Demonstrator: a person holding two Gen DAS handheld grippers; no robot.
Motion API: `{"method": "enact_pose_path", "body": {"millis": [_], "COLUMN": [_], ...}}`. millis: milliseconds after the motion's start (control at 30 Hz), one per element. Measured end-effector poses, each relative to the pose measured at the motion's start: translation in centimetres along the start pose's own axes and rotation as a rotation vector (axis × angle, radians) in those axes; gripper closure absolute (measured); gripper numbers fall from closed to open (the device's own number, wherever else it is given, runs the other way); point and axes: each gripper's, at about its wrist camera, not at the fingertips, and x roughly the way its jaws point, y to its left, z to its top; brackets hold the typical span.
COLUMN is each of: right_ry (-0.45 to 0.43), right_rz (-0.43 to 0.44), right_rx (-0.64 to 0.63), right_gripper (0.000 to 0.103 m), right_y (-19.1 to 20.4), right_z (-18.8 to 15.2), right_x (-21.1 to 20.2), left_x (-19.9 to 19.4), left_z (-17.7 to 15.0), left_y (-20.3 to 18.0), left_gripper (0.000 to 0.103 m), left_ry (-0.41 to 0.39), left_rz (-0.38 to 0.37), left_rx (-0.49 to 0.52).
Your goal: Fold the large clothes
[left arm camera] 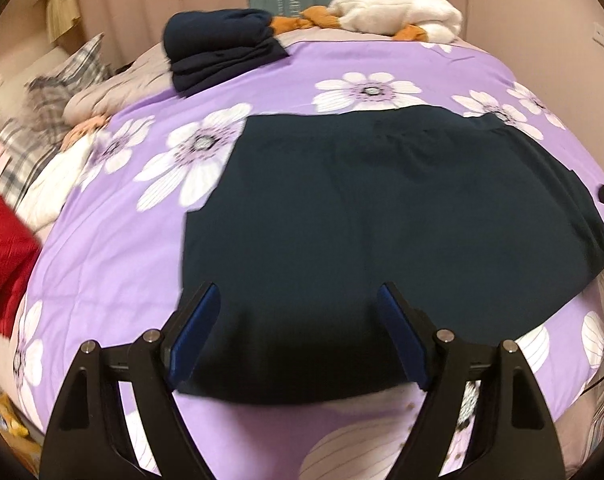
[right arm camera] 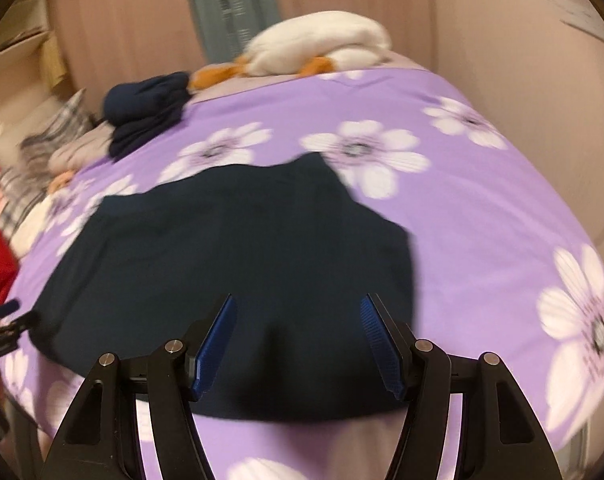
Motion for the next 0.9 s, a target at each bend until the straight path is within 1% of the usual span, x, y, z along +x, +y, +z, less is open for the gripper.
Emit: {"method": "enact_pose_path", "body": {"millis": [167, 267, 300, 400, 533, 600, 667, 800, 900], "right_ry": [0.003, 0.009, 0.015, 0.047, 0.137, 0.173, 0.21, 0.224, 0.218], "right_rz": [0.064, 0.097, 0.106, 0.117, 0.076, 0.048, 0.038, 0.034, 0.004], "right_rx": [-0.087, -0.112, -0.115, -0.121, -0.118, -0.113, -0.085, -0.004, 0.006], "right_gripper": [0.039, 0.039, 0.039, 0.039, 0.039, 0.039, 0.039, 0.039, 0.039], "right_y": [3.9, 5.1, 5.4, 6.1, 6.4, 6.3, 5.6, 4.2, 3.6], "right_z": [1.6, 2.5, 2.7, 3.1, 3.3, 3.3, 3.4, 3.9, 4.7], "right_x": [2.9, 4.7, 5.2, 7.1, 10.0, 11.1, 12.6, 13.9, 14.3], "left_x": [1.6, 2.9, 3.5, 5.3, 7.4, 7.6, 7.6, 7.8, 7.7], "left_z": [1.9, 2.9, 3.2, 3.7, 3.0, 2.6, 2.4, 2.3, 2.6], "left_y": [-1.9, -2.8, -3.1, -3.6, -4.3, -4.5, -4.3, -3.7, -3.6], "left_gripper": [0.031, 0.042, 0.044, 0.044, 0.044, 0.043, 0.042, 0.041, 0.041], "left_ry": [-0.007, 0.01, 0.019, 0.057, 0.12, 0.117, 0.113, 0.119, 0.125], "left_rz": [-0.032, -0.054, -0.058, -0.072, -0.072, -0.072, -0.077, -0.106, -0.104], "left_rx": [0.031, 0.039, 0.039, 0.031, 0.055, 0.068, 0.068, 0.047, 0.042]}}
